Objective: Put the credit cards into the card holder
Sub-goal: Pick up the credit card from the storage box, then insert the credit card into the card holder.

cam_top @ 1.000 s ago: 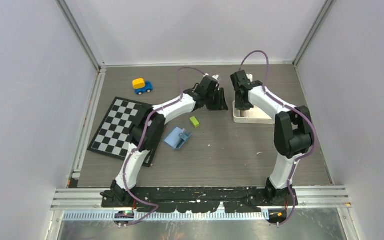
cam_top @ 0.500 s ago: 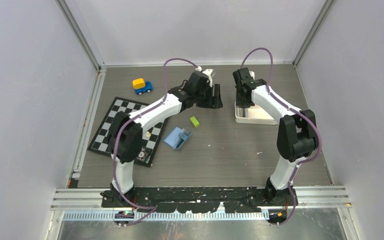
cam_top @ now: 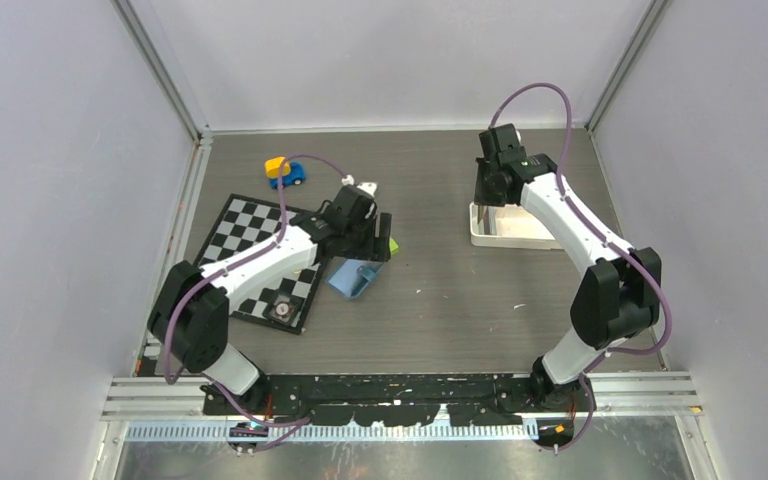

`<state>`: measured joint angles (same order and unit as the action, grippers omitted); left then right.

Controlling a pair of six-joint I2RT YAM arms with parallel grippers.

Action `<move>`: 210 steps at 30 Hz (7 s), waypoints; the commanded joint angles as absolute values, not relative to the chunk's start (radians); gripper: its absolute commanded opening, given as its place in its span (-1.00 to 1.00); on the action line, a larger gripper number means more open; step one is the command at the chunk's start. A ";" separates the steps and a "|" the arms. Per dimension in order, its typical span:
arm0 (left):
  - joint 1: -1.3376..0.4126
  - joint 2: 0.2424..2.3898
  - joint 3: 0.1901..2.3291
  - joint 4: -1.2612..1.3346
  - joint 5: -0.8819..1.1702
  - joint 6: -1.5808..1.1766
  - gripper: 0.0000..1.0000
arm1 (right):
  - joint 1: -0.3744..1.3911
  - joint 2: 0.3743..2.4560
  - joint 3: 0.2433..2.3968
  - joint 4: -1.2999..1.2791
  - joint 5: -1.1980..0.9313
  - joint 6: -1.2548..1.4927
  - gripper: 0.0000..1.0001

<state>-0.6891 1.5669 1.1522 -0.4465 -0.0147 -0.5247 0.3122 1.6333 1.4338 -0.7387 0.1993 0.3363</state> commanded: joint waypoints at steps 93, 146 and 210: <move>-0.794 1.560 0.786 0.043 0.408 -0.670 0.33 | 0.711 1.388 1.053 -0.330 0.044 0.836 -0.99; -0.607 1.483 0.843 -0.330 0.172 -0.559 0.18 | 0.790 1.477 0.729 -0.143 0.037 0.965 -0.99; -0.552 1.574 0.766 -0.239 0.280 -0.586 -0.84 | 0.787 1.481 0.565 0.172 -0.042 1.058 -0.99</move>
